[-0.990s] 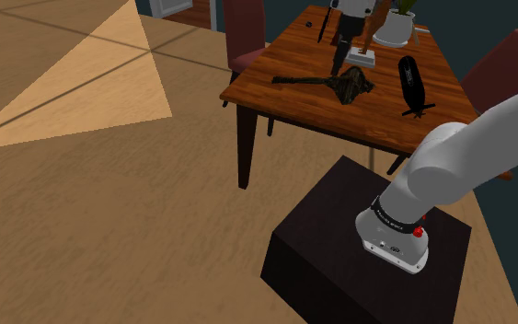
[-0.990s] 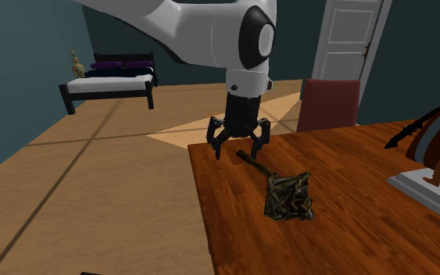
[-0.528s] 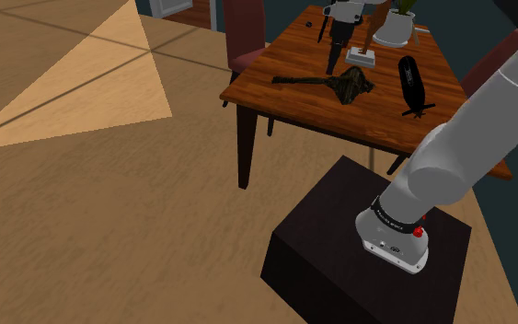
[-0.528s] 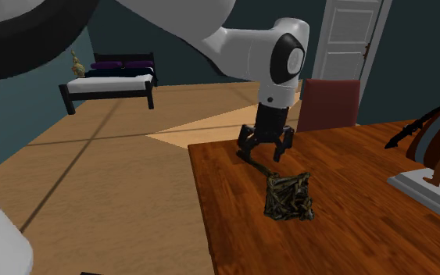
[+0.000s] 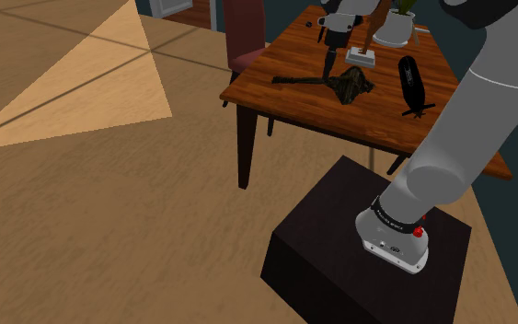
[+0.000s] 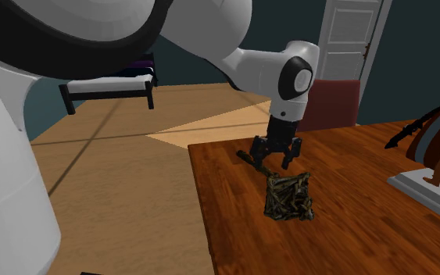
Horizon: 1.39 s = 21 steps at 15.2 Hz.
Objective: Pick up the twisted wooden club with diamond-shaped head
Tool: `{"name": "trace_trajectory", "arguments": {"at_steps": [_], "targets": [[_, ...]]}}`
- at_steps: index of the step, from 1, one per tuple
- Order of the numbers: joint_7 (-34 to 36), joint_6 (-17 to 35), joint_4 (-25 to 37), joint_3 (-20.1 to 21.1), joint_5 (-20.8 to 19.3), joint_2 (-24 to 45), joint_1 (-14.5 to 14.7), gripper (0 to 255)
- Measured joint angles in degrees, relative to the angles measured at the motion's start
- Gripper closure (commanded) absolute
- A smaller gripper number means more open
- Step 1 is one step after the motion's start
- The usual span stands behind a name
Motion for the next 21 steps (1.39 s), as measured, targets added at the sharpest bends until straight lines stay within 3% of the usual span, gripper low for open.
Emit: {"name": "trace_trajectory", "arguments": {"at_steps": [3,4,14,21], "targets": [[-0.5,2.1,-1.4,0.1,0.6,1.0,-0.1,0],[-0.6,2.4,-1.6,0.1,0.7,1.0,-0.1,255],[-0.7,2.7,-1.8,0.1,0.7,1.0,-0.1,255],[0.4,-1.6,0.9,0.0,-0.5,-0.8,0.1,255]]}}
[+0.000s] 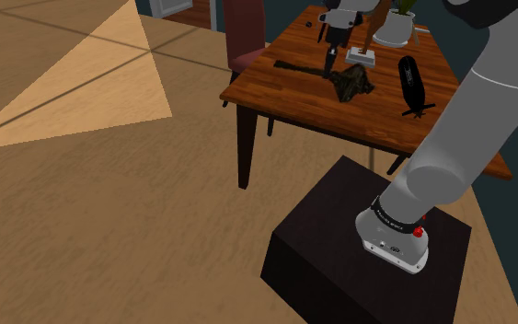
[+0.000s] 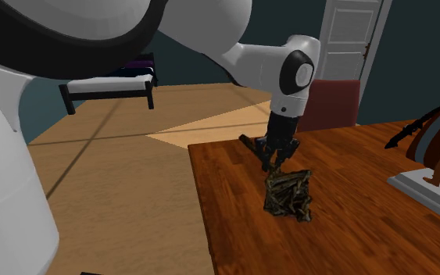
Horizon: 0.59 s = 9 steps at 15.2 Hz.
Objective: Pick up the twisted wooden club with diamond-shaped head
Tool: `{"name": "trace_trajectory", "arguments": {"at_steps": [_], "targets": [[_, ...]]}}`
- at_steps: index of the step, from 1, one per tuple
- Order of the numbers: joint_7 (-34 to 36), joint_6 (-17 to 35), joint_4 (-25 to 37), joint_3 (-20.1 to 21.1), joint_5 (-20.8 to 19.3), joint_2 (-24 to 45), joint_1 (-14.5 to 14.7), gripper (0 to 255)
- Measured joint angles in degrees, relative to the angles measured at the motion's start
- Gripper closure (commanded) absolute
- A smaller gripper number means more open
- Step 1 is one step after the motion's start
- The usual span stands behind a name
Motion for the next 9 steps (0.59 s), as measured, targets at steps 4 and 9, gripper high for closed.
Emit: {"name": "trace_trajectory", "arguments": {"at_steps": [4,9], "targets": [[0.5,-2.8,2.1,0.0,-0.6,-0.8,0.1,255],[1.0,-6.4,5.2,0.0,-1.0,-1.5,0.1,255]]}}
